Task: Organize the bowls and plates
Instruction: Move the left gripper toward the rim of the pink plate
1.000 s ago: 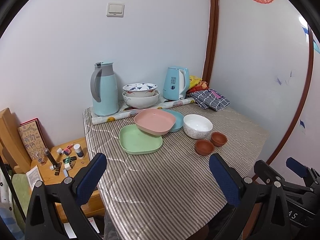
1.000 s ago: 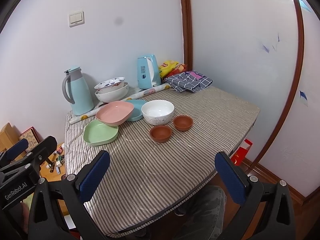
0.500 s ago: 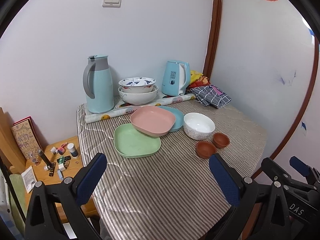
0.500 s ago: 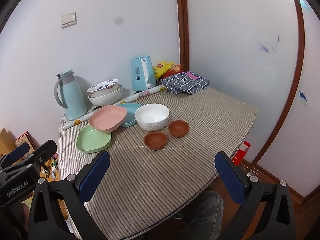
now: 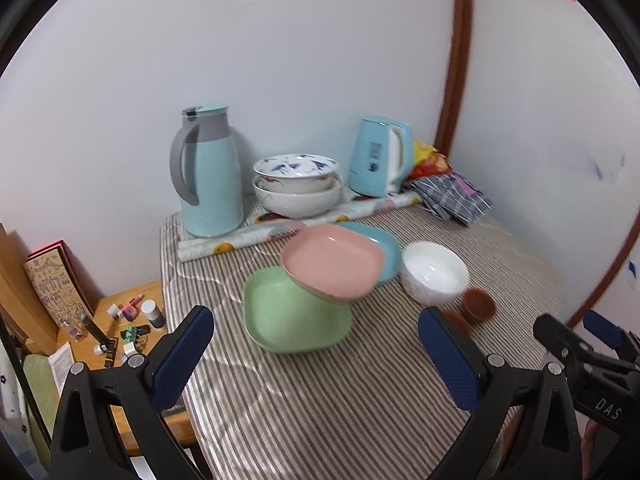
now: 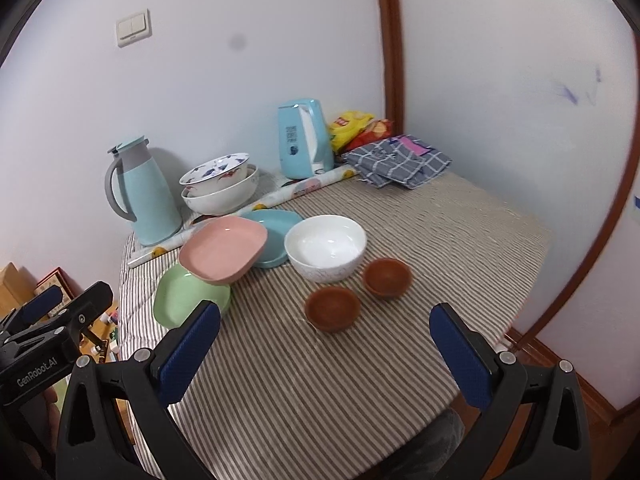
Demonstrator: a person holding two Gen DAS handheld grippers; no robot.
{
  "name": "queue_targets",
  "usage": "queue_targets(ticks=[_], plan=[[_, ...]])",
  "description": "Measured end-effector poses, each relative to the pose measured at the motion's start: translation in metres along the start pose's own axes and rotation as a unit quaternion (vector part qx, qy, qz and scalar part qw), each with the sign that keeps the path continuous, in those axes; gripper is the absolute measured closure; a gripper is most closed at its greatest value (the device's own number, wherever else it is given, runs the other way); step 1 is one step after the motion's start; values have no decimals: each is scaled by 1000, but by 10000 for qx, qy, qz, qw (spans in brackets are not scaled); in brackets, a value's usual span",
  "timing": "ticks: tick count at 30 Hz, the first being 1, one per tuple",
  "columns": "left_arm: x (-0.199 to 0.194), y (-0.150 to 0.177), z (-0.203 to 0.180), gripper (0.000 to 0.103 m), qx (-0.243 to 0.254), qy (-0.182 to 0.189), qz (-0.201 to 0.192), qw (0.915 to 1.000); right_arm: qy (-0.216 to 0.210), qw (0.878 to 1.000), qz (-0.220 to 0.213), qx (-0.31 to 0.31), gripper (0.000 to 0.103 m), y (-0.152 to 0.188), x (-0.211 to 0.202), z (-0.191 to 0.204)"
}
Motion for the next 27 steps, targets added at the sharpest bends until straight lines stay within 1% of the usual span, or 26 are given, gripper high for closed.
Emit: queue_targets(ticks=[4, 10, 14, 19, 20, 22, 24, 25, 27], plan=[[23, -10, 14, 0, -102, -57, 124, 9999, -87, 9998, 149, -129, 0, -12, 29, 14], [65, -9, 42, 0, -344, -226, 485, 9980, -236, 9986, 345, -314, 1, -22, 67, 34], [91, -9, 54, 1, -543, -194, 626, 9964, -334, 9970, 402, -572, 3, -31, 95, 51], [121, -14, 57, 3, -498, -289, 721, 9957, -483, 9939, 559, -821, 17, -43, 133, 70], [127, -15, 57, 7, -476, -294, 733, 9957, -521, 9932, 584, -857, 19, -45, 139, 73], [139, -19, 58, 9, -457, -315, 752, 9956, -600, 9918, 648, -926, 27, -48, 151, 79], [151, -22, 60, 10, -421, -330, 798, 9954, -678, 9902, 722, -987, 31, -52, 166, 84], [157, -24, 61, 13, -415, -349, 805, 9953, -696, 9896, 754, -1005, 34, -53, 172, 85], [169, -25, 62, 15, -417, -336, 858, 9949, -740, 9882, 817, -1060, 40, -55, 185, 89]])
Point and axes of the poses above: each gripper's, at about its wrist camera, not at the fingertips, and x roughly the way its jaws point, z to its left, y to its underside, the point moved 10 cm from there along x, roughly the way its jaws point, and after that the axes turned 5 degrees about y, right-handed, at the moved point
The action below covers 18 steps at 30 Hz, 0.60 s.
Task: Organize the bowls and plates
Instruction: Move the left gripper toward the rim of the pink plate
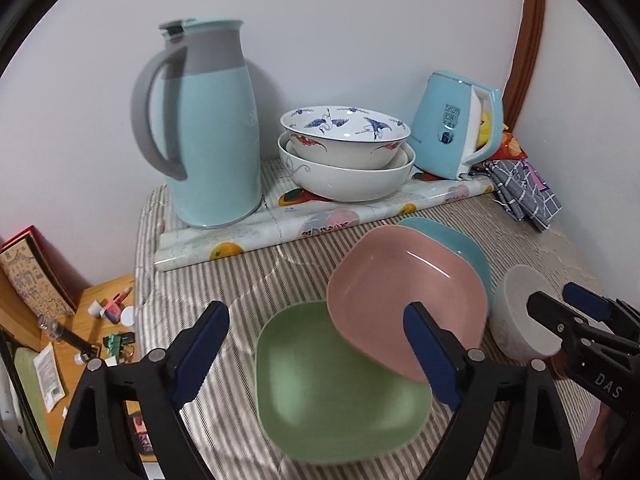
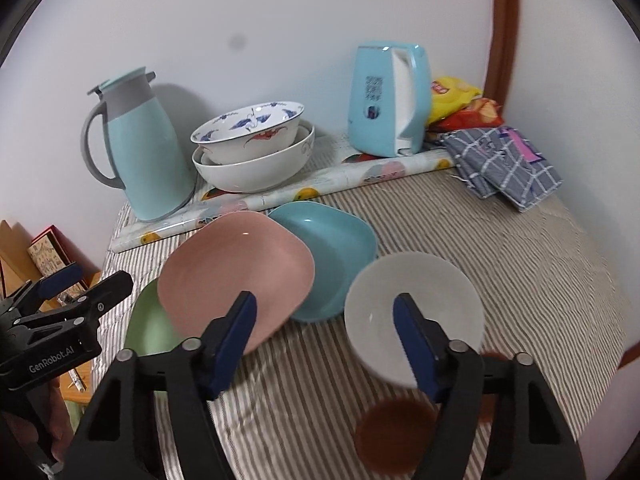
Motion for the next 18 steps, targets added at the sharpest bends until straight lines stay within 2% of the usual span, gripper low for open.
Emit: queue_targets(ticks=[3, 5, 8, 15, 18], plan=[[18, -2, 1, 24, 28, -46, 116, 9999, -87, 9999, 109, -56, 48, -4, 19, 3], [29, -2, 0, 27, 21, 10, 195, 9998, -117, 9997, 178, -100, 49, -7, 33, 5], [42, -2, 1, 32, 31, -10, 268, 9996, -168, 9994, 271, -144, 58, -10, 49, 8], [59, -1, 0, 35, 2, 117, 403, 9991, -196, 9988, 364, -277, 59, -14, 71, 15], [66, -1, -4, 41, 45, 143, 454, 9989, -240, 9984, 405, -323, 60, -15, 77, 19]])
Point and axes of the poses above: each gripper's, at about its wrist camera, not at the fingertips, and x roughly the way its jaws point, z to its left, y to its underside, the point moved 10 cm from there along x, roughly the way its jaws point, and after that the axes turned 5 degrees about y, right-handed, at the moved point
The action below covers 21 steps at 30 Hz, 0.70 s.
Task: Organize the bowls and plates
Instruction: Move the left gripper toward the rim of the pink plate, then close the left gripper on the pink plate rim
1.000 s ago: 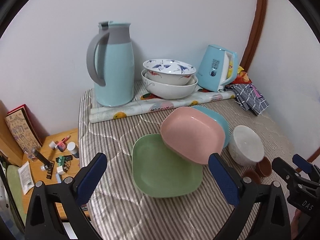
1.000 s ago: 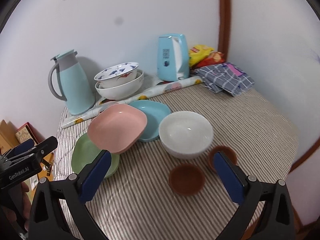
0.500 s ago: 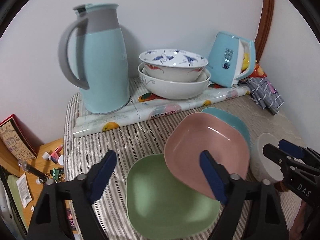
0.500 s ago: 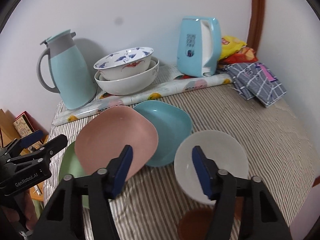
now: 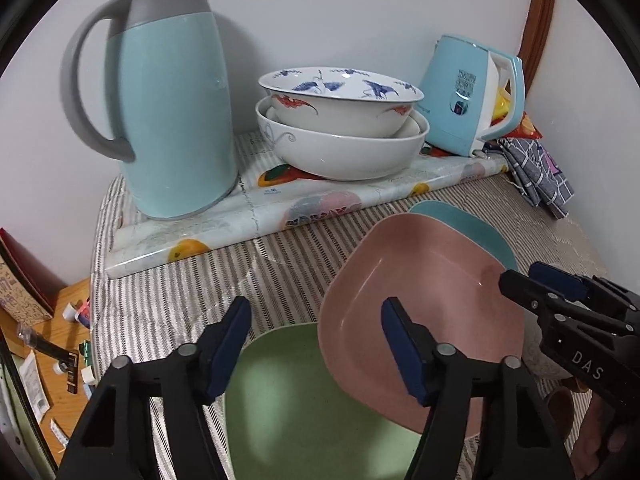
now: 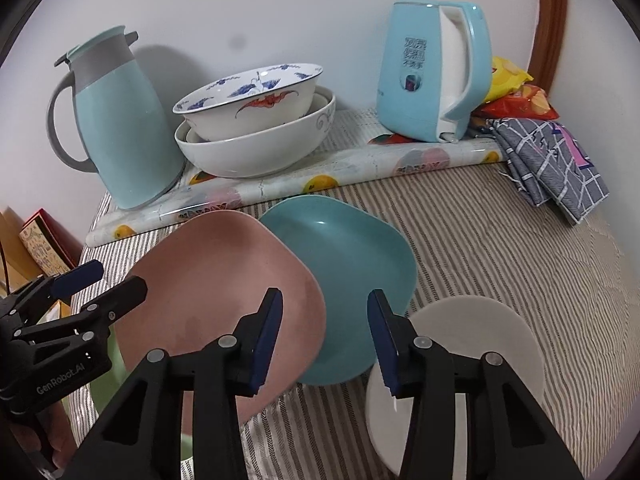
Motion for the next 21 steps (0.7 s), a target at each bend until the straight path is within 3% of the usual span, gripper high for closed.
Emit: queue_targets(ticks=[9, 13, 15, 21], plan=[[14, 3, -3, 59, -104, 171, 164, 9997, -13, 9996, 247, -115, 71, 4, 21, 6], [20, 6, -3, 75, -155, 239, 228, 9993, -76, 9994, 322, -71, 89, 8, 29, 8], [21, 6, -5, 85, -143, 311, 242, 9991, -90, 9995, 305, -54, 89, 8, 30, 8], [22, 6, -4, 90, -160, 311, 219, 9992, -40, 9997, 258, -6, 91, 7, 28, 5]])
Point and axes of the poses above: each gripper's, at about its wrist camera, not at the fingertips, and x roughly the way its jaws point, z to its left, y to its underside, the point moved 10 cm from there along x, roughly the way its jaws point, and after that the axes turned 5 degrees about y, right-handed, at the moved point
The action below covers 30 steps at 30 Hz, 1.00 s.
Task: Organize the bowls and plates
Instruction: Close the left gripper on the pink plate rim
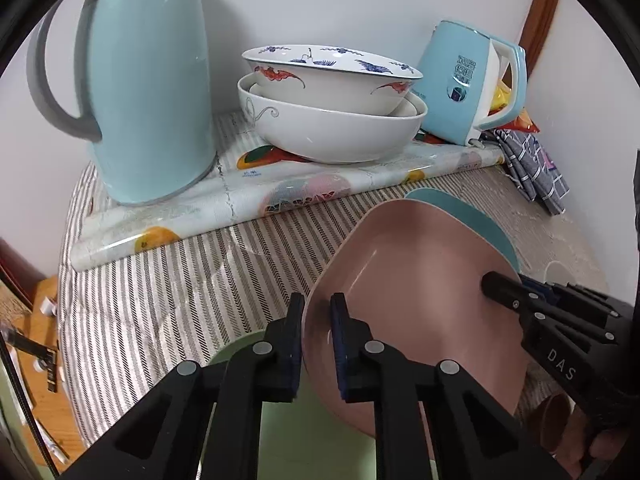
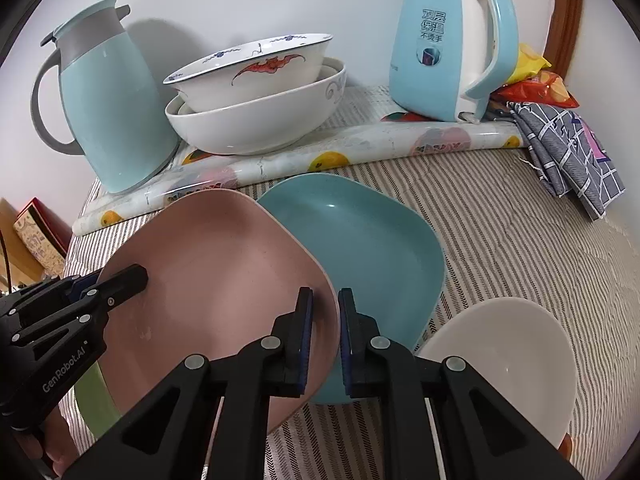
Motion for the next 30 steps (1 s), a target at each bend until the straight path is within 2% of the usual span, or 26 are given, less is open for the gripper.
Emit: queue_targets(ticks=[16, 30], plan=[[-39, 10, 14, 91, -78, -130, -179, 9997, -127, 9996, -241, -26, 91, -2, -28, 23], [-59, 49, 34, 91, -294, -213, -116, 9993, -297, 9992, -230, -157, 91, 24, -38, 52]])
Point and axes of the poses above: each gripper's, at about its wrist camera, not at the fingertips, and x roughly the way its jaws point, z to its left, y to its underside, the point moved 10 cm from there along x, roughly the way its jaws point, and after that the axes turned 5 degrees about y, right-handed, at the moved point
